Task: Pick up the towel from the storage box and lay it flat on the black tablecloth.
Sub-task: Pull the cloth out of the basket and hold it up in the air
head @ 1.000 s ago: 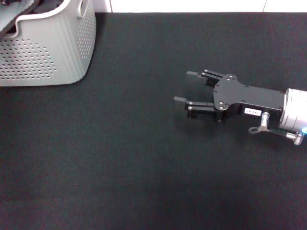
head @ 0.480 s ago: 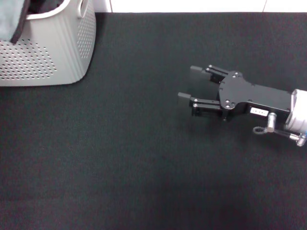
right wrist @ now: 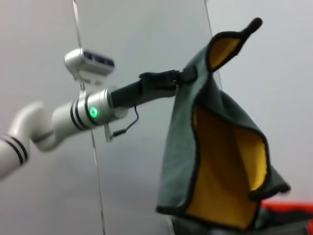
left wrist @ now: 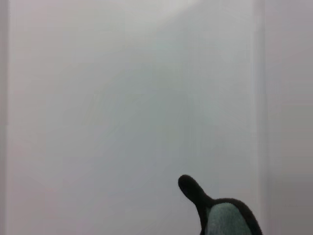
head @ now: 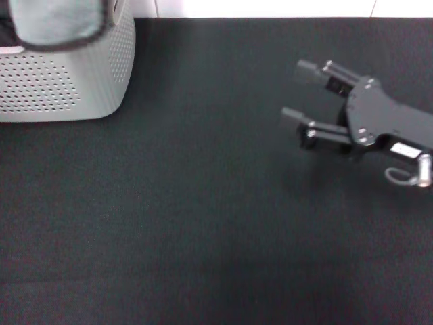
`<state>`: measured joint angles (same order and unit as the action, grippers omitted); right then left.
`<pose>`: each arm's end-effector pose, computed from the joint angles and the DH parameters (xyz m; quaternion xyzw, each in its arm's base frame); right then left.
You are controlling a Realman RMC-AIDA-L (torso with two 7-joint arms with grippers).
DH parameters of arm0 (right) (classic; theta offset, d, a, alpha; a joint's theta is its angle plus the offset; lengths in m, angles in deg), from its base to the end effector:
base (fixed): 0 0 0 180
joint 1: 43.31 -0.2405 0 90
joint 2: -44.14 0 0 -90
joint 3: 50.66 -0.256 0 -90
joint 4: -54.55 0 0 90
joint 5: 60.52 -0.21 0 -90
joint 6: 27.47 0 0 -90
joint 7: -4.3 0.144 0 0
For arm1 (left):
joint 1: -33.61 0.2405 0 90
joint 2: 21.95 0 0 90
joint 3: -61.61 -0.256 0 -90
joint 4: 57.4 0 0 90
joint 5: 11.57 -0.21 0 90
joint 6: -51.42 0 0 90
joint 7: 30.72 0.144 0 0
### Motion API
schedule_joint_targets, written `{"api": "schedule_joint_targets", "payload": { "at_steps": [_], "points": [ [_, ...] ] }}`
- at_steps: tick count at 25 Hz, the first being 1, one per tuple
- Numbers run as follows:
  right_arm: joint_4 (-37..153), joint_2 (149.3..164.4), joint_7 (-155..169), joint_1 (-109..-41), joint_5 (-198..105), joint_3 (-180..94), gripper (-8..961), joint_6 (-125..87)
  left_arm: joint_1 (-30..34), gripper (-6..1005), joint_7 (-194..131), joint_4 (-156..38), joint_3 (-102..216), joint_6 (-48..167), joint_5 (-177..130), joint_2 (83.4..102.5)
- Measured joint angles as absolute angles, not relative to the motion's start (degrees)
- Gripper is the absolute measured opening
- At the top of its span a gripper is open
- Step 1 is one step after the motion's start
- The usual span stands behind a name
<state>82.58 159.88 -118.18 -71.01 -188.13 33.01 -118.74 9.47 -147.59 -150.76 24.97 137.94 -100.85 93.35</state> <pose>0.1941 0.3123 -0.0168 -0.8696 0.0753 0.4750 0.1122 -0.1336 0.3290 0.2181 -0.8572 -0.0961 -0.3705 0.3445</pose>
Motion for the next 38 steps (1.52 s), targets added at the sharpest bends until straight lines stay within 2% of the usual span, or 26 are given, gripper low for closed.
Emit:
{"api": "schedule_joint_targets", "payload": {
  "at_steps": [6, 11, 17, 28, 38],
  "points": [
    [86.2, 159.66, -119.0, -70.3, -187.5, 28.6, 852, -126.7, 10.0, 37, -148.1, -151.3, 25.2, 141.9, -85.5, 93.66],
    [93.8, 159.54, -120.2, -68.4, -185.9, 28.8, 827, -127.1, 9.1, 38, -149.8, -151.3, 24.8, 141.9, -84.5, 93.86],
    [97.0, 159.94, -123.4, -68.4, -185.8, 32.2, 824, -127.1, 8.9, 39, -149.9, -151.3, 24.6, 142.0, -84.3, 95.98],
    [88.6, 160.18, -125.7, -77.0, -186.9, 33.0, 807, -125.6, 8.9, 40, -147.1, -150.3, 19.2, 141.8, -84.2, 97.67],
    [88.8, 159.76, -125.7, -68.4, -192.5, 24.6, 784, -126.0, 8.6, 41, -145.7, -146.6, 16.6, 143.7, -83.2, 97.26]
  ]
}}
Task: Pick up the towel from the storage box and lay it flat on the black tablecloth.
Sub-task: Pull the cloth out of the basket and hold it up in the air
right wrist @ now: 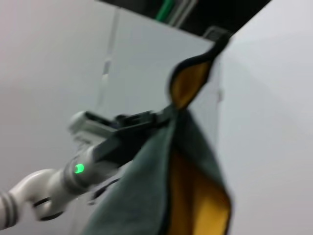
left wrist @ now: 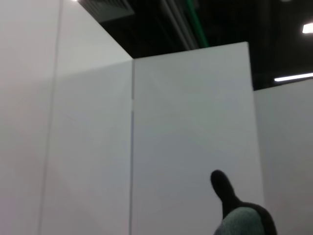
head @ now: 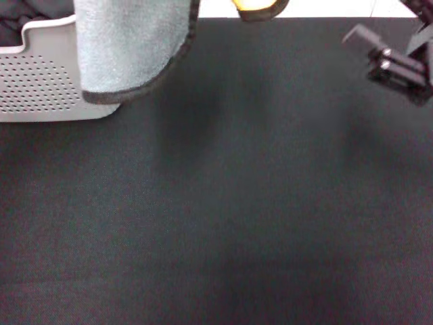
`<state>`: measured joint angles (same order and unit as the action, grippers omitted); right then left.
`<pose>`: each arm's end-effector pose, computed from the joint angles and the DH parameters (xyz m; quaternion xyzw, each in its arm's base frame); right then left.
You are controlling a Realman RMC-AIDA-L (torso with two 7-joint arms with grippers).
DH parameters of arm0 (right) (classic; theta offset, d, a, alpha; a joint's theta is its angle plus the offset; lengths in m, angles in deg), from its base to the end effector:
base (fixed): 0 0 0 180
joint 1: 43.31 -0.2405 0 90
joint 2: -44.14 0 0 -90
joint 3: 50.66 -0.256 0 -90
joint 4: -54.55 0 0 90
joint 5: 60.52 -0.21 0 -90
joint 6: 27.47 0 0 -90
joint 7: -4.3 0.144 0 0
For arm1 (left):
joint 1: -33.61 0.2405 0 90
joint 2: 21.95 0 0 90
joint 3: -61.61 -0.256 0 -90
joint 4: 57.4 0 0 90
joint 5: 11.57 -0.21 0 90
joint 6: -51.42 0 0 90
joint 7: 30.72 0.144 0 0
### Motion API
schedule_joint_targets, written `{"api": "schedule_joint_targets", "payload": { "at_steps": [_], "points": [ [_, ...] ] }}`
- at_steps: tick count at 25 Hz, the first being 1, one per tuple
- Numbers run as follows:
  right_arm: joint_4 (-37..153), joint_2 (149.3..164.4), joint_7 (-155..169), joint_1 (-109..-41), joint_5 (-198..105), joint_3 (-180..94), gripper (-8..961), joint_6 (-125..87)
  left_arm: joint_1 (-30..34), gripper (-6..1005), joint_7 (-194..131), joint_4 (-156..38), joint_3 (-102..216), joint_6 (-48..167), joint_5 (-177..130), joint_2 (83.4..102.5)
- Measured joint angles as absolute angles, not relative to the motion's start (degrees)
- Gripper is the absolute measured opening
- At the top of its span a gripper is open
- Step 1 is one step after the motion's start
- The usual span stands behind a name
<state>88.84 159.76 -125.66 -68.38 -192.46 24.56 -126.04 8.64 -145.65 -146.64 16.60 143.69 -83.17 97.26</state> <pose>0.1837 0.3131 0.0358 -0.8116 -0.0416 0.5479 0.1986 -0.0882 0.3074 0.1786 -0.8516 -0.0344 -0.4942 0.1710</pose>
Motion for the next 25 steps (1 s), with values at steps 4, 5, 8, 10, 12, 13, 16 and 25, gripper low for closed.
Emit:
{"api": "schedule_joint_targets", "payload": {
  "at_steps": [4, 5, 8, 10, 12, 13, 16, 25],
  "points": [
    [88.1, 159.72, -125.0, -69.5, -192.5, 23.6, 775, -126.4, 8.3, 42, -144.5, -145.8, 15.3, 144.7, -82.9, 97.25],
    [87.9, 159.80, -124.9, -69.9, -192.5, 23.4, 773, -126.3, 8.2, 42, -144.4, -145.7, 15.0, 144.8, -82.9, 97.25],
    [86.8, 159.93, -124.3, -71.8, -192.5, 23.1, 766, -126.3, 7.9, 42, -144.0, -145.1, 14.4, 145.0, -82.9, 97.28],
    [84.9, 159.95, -123.1, -73.8, -192.5, 23.2, 762, -126.3, 7.7, 43, -143.6, -144.5, 14.2, 145.1, -82.9, 97.43],
    [82.9, 159.94, -122.4, -75.4, -192.5, 23.5, 757, -126.3, 7.4, 43, -143.3, -143.6, 13.9, 145.1, -82.9, 97.49],
    [81.6, 160.04, -122.1, -76.3, -192.2, 23.7, 755, -126.4, 7.2, 43, -143.2, -142.9, 13.6, 145.2, -82.8, 97.51],
    [80.0, 160.26, -121.9, -77.4, -192.1, 25.7, 748, -126.5, 6.7, 43, -143.0, -141.5, 13.2, 145.3, -82.8, 97.55],
    [79.8, 160.32, -121.2, -76.4, -193.0, 27.9, 728, -126.7, 6.5, 45, -142.4, -141.2, 12.7, 145.3, -82.7, 97.51]
  ]
}}
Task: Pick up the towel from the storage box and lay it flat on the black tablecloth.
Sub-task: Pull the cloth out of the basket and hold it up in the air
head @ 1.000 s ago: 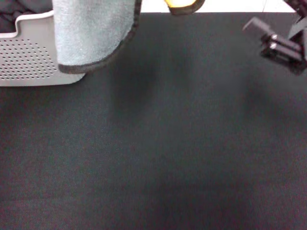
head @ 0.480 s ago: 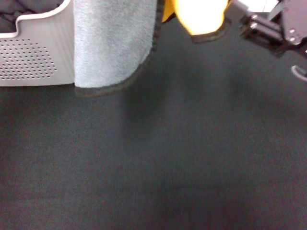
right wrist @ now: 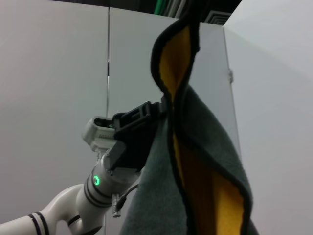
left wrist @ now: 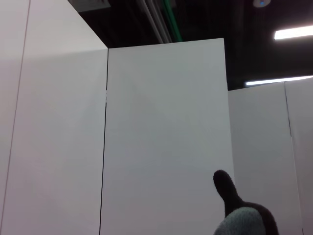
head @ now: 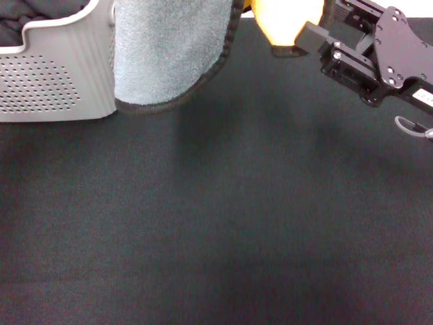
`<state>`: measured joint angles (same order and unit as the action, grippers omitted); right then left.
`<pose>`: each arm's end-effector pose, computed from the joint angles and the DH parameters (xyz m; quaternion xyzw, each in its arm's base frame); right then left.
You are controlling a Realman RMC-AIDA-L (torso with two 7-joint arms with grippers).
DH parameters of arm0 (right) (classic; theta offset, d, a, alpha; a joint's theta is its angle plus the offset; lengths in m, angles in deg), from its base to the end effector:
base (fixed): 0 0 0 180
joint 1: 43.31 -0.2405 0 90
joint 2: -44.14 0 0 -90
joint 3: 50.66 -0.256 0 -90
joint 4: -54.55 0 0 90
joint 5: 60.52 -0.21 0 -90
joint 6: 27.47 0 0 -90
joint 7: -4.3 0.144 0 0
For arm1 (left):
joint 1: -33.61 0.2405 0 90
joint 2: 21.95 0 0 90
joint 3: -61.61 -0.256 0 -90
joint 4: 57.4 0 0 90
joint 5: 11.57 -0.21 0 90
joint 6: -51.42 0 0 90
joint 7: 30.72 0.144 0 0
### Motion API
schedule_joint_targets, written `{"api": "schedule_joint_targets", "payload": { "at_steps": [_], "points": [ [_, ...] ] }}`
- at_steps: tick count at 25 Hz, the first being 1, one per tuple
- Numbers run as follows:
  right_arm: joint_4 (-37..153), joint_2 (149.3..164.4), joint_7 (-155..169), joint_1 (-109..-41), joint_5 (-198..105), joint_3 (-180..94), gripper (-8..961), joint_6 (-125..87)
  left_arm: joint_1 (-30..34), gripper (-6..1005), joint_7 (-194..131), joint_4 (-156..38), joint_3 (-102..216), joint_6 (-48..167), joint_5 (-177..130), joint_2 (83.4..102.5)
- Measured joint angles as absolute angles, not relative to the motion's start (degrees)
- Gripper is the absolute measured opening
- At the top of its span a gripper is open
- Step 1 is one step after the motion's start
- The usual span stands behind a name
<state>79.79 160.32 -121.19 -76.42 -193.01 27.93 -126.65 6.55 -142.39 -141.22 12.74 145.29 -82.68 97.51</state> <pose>0.1625 0.3257 0.0083 -0.8234 0.0102 0.5552 0.1166 -0.0827 0.3153 0.1545 -0.8586 -0.0287 -0.4972 0.1216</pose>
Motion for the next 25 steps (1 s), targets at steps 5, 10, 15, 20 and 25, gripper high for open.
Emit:
{"api": "schedule_joint_targets", "payload": {
  "at_steps": [5, 10, 15, 20, 25],
  "points": [
    [79.8, 160.23, -121.3, -76.4, -193.0, 28.0, 535, -126.6, 6.5, 45, -142.3, -141.2, 12.7, 145.3, -82.7, 97.53],
    [79.7, 160.31, -122.1, -76.8, -192.9, 28.1, 330, -126.2, 6.1, 46, -142.3, -141.1, 12.7, 145.8, -82.7, 97.59],
    [79.7, 160.33, -122.3, -76.9, -193.0, 28.1, 224, -126.2, 6.0, 47, -142.2, -141.1, 12.7, 146.0, -82.7, 97.64],
    [79.8, 160.33, -123.0, -76.9, -193.0, 28.1, 128, -126.2, 6.0, 47, -142.2, -139.0, 12.7, 147.1, -82.3, 97.66],
    [80.4, 160.32, -125.0, -76.6, -192.9, 28.1, 56, -126.3, 6.6, 48, -140.4, -134.9, 13.0, 148.3, -80.6, 97.63]
  ]
}}
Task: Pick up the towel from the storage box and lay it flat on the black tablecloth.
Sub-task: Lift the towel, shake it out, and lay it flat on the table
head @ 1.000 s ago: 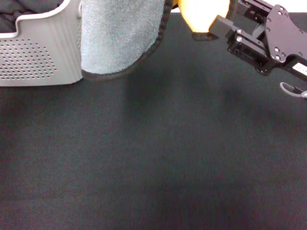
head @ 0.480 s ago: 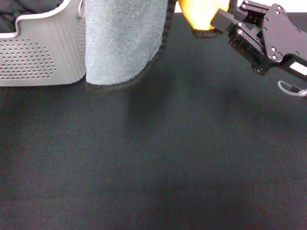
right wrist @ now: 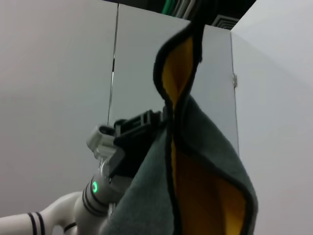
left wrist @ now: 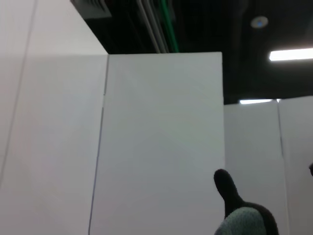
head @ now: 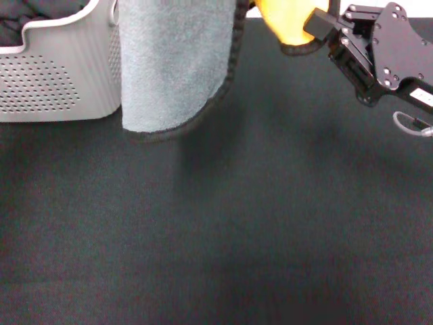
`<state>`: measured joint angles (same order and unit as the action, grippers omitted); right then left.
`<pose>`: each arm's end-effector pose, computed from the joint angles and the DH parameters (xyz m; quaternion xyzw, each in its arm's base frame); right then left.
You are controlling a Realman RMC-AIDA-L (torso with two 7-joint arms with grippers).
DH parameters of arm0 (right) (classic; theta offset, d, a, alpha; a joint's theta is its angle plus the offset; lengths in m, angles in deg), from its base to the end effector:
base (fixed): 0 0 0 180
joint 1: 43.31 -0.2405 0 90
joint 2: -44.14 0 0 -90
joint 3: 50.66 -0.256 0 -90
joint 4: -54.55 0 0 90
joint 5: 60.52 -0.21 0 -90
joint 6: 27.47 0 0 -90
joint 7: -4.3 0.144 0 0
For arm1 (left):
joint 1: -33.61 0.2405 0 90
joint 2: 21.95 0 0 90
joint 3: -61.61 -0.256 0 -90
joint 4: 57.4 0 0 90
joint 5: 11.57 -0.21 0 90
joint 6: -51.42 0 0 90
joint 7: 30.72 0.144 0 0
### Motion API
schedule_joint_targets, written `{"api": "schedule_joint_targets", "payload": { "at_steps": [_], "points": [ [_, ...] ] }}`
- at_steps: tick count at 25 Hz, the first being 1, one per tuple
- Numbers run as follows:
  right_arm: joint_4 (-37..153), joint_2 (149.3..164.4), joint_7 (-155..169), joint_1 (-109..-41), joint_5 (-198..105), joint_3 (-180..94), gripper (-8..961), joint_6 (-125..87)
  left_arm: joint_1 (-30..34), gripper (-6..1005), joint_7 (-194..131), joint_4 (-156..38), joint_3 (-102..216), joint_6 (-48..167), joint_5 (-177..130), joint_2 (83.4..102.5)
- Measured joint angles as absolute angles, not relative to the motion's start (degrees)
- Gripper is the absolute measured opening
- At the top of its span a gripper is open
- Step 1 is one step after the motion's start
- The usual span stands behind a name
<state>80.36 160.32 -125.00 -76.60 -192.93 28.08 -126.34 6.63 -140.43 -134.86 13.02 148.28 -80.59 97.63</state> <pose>0.1599 0.3268 0.0084 -0.8242 -0.0220 0.5499 0.1339 -0.0982 0.3168 0.1457 -0.8481 -0.0485 -0.5190 0.0950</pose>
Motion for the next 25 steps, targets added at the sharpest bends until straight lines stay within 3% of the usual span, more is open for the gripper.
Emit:
{"api": "schedule_joint_targets", "payload": {
  "at_steps": [8, 15, 19, 25],
  "points": [
    [85.1, 159.86, -124.5, -73.8, -193.6, 25.1, 6, -126.2, 8.4, 49, -136.9, -122.4, 13.2, 151.0, -80.3, 96.00],
    [94.5, 159.17, -118.9, -71.3, -193.3, 20.4, 6, -124.2, 10.0, 174, -122.6, -104.4, 13.1, 153.9, -85.0, 94.35],
    [96.4, 158.25, -115.9, -73.4, -192.2, 20.1, 6, -119.8, 9.6, 242, -114.0, -97.1, 12.9, 155.3, -90.2, 95.15],
    [97.3, 158.11, -112.5, -76.9, -189.5, 20.0, 6, -113.5, 9.8, 243, -106.2, -92.0, 13.2, 153.4, -94.2, 97.36]
  ]
}}
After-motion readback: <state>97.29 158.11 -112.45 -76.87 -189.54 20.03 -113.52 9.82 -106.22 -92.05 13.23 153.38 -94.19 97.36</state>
